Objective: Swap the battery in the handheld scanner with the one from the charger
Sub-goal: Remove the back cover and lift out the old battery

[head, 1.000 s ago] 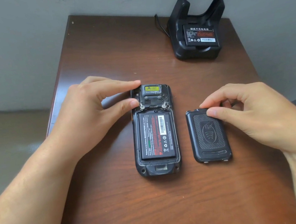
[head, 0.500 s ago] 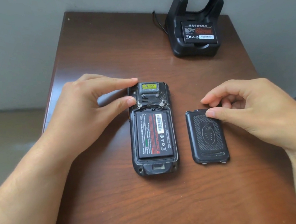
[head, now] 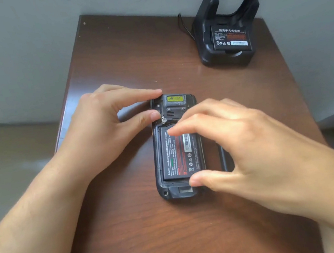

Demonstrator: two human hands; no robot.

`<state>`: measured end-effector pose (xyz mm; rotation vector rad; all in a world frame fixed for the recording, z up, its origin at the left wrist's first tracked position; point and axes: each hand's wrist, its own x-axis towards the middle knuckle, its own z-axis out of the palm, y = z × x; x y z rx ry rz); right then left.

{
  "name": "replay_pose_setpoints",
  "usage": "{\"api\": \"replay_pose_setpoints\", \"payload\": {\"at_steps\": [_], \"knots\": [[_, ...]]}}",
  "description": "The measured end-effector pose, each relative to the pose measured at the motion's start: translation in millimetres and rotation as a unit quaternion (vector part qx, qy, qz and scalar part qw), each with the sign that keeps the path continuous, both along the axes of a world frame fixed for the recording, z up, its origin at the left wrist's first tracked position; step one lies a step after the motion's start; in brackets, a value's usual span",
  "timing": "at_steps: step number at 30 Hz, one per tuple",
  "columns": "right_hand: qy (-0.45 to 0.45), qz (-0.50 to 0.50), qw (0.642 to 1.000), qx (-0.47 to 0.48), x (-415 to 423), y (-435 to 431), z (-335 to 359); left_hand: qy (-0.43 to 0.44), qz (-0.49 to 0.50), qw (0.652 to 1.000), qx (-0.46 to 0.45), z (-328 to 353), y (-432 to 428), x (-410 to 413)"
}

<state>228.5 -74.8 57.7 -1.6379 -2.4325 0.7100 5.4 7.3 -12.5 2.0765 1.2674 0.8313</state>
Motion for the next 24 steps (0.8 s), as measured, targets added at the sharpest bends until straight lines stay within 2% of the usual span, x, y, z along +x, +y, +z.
{"api": "replay_pose_setpoints", "payload": {"at_steps": [5,10,13,24], "knots": [[-0.015,0.010,1.000,-0.008,3.9,1.3,-1.3,0.020,-0.010,1.000,-0.013,5.2,-1.4,-1.3],[-0.016,0.022,1.000,0.008,7.6,2.5,-5.9,0.102,-0.145,0.980,-0.086,20.2,-15.6,-13.7],[-0.007,0.025,0.999,0.019,10.8,1.2,-10.4,0.149,-0.177,0.969,-0.092,20.4,-26.6,-12.1],[0.073,0.013,0.986,0.152,18.8,-12.5,-38.9,0.116,-0.172,0.975,-0.085,15.8,-33.6,-8.9]]}}
